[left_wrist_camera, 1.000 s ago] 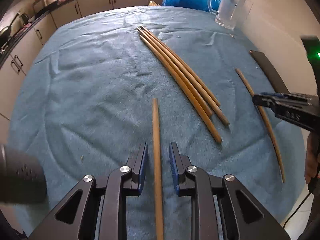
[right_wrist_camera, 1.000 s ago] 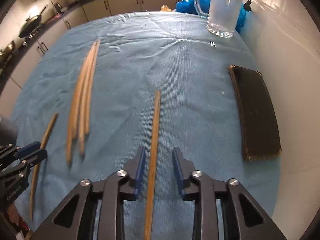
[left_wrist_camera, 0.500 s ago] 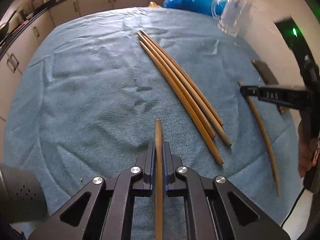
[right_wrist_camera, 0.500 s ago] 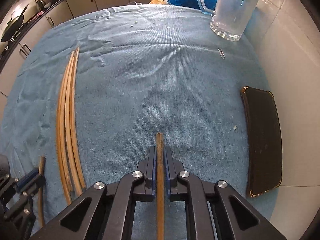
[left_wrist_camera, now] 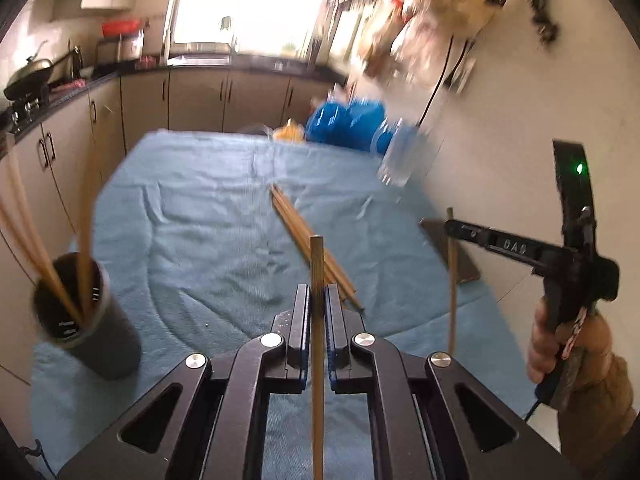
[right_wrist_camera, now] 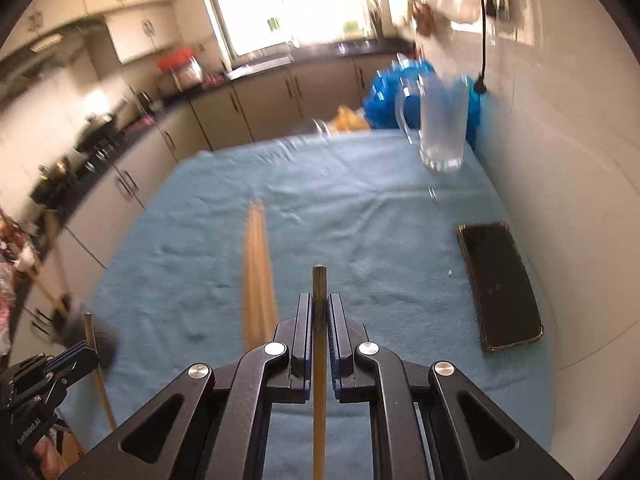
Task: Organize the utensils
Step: 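Lift both chopsticks upright and carry them to the black cup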
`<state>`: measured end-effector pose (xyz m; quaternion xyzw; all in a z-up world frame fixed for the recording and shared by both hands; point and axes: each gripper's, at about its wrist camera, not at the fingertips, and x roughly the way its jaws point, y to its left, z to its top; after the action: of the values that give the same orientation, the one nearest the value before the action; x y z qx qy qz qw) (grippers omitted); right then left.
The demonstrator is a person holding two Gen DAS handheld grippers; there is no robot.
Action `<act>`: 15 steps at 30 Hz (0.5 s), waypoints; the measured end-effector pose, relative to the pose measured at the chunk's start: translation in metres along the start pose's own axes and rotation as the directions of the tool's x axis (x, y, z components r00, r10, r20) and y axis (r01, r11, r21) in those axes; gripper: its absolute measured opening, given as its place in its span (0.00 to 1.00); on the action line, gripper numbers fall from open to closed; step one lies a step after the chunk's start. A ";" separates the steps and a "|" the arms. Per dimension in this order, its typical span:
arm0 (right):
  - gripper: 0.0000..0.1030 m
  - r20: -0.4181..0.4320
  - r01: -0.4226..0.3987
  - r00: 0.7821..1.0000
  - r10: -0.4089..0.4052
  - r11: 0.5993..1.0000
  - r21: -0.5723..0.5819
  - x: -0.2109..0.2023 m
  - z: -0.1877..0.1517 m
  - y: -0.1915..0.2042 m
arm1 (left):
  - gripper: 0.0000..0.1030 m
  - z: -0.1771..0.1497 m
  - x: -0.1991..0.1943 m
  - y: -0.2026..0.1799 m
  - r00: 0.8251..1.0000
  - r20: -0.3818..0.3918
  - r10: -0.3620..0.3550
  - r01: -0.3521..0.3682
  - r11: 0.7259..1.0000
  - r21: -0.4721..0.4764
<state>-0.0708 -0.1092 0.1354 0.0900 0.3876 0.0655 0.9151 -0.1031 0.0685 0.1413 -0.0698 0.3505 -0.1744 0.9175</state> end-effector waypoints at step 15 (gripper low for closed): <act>0.07 0.230 -0.124 0.961 0.152 0.983 -0.133 -0.077 0.035 0.117 | 0.06 0.040 -0.145 0.045 0.939 0.332 0.086 -0.068 0.995 -0.066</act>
<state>-0.1047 -0.0138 0.2381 0.0703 0.2626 0.1406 0.9520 -0.1645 0.1642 0.2498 -0.1093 0.1968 -0.1145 0.9676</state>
